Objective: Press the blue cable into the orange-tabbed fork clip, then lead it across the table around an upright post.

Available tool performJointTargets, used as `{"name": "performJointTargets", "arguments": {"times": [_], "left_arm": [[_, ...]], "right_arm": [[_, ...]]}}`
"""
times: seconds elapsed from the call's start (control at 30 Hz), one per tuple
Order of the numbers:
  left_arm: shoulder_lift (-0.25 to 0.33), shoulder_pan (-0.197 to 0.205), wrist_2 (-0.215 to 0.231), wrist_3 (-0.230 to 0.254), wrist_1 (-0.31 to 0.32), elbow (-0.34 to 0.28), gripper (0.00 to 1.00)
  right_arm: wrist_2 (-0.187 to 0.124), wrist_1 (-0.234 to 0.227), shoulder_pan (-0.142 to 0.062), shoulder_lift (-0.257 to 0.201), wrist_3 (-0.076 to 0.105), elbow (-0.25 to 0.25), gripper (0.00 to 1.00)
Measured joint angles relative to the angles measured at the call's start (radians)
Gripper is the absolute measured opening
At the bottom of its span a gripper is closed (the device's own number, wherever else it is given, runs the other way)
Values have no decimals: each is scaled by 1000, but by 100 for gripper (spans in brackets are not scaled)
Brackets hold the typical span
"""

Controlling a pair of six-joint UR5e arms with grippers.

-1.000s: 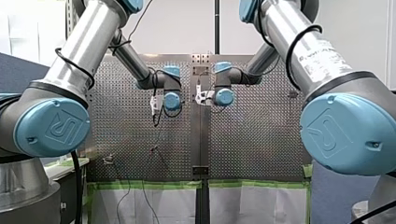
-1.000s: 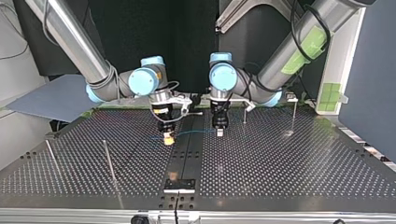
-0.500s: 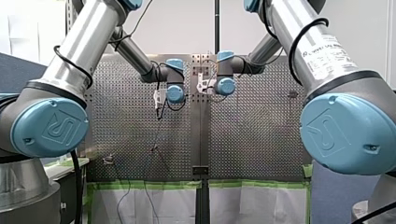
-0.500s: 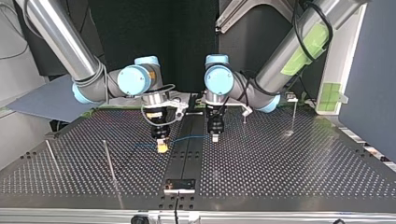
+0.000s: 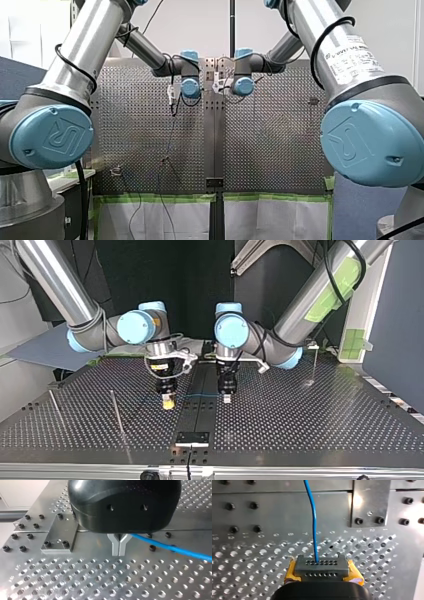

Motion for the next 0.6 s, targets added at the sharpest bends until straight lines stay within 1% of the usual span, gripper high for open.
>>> {"name": "performJointTargets", "arguments": {"times": [0.2,0.43,0.6], "left_arm": [[0,-7,0,0,-16,24,0],[0,-18,0,0,-58,78,0],[0,-26,0,0,-86,118,0]], "right_arm": [[-1,17,-3,-8,-1,-21,0],[-1,34,-7,-26,0,-45,0],[-1,39,-14,-43,7,-52,0]]}}
